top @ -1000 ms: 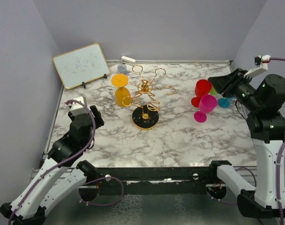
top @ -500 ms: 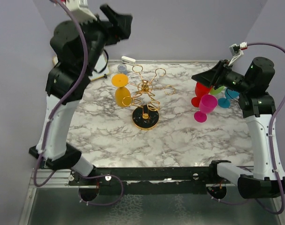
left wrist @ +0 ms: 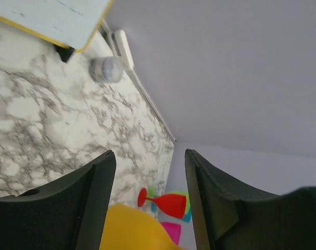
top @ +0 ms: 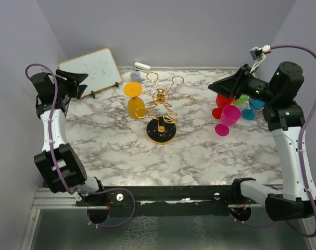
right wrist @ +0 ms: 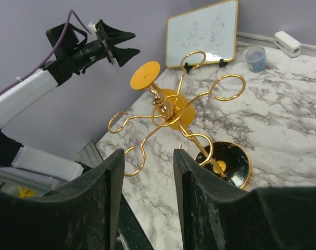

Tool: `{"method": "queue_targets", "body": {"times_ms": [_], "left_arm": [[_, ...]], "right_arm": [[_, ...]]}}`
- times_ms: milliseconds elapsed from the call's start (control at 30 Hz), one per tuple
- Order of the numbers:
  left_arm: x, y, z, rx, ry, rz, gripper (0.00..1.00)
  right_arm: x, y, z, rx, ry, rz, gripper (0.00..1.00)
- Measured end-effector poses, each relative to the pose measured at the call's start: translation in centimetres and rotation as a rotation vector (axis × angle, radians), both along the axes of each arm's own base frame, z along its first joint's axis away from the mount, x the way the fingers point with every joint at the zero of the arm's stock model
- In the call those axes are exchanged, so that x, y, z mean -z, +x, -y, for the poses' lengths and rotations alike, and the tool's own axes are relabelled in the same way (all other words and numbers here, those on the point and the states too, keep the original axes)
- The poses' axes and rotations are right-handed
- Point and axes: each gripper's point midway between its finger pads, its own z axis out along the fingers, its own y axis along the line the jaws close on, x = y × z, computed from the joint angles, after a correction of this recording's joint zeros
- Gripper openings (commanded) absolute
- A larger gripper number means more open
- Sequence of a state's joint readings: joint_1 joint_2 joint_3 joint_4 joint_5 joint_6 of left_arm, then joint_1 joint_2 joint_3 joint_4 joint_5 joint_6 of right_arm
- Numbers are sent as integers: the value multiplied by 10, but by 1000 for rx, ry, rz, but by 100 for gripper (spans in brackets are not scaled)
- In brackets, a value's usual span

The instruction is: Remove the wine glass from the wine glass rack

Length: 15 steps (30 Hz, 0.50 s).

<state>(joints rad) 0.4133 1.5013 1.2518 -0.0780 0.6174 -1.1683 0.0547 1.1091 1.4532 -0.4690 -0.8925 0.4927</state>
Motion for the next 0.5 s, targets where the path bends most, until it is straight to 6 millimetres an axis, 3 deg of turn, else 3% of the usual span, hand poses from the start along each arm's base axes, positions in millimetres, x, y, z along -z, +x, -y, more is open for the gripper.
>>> {"method": "queue_targets", "body": {"times_ms": [67,200,267,400,500], "left_arm": [[-15,-22,19,59,-6,48,60],[-79,-70,80,256,78,269,62],[-102,-93,98,324,130,359,62],[-107,-100,104,370,197,392,62],[-86,-88,104,394,202,326,62]], "right_arm": [[2,0,-6,-29,0,-7,50],[14,9,-25,-97,-15,-45,51],[19,16,-34,-124,-27,-62,51],[35,28,-49,-148,-55,-109,51],[41,31,-54,-145,-65,-129,50]]}}
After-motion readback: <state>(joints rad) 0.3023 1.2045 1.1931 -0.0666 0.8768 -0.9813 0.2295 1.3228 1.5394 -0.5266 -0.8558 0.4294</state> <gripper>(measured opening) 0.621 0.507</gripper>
